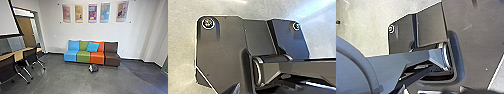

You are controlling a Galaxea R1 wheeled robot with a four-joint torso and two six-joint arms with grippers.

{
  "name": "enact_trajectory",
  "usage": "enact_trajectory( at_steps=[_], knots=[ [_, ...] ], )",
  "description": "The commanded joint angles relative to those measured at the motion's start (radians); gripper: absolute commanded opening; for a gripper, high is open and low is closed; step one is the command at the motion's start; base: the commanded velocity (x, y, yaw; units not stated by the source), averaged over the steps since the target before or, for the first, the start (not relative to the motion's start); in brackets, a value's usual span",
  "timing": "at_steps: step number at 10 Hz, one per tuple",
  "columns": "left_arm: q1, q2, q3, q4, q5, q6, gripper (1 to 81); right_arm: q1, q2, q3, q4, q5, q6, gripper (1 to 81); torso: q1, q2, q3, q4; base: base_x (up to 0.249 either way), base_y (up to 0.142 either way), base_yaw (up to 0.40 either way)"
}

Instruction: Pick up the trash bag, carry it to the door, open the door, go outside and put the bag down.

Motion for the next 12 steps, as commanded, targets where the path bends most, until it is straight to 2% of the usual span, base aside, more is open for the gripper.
enact_trajectory(
  at_steps=[1,12],
  knots=[
    [-0.043,-0.002,0.008,0.010,0.052,0.004,81.1,0.031,0.005,0.015,-0.021,-0.055,-0.010,81.1,0.000,0.000,0.000,0.000,0.149,0.000,0.000],
    [-0.035,-0.002,0.008,0.010,0.052,0.004,81.1,0.030,0.005,0.014,-0.021,-0.055,-0.010,81.1,0.000,0.000,0.000,0.000,0.134,0.000,0.000]
  ],
)
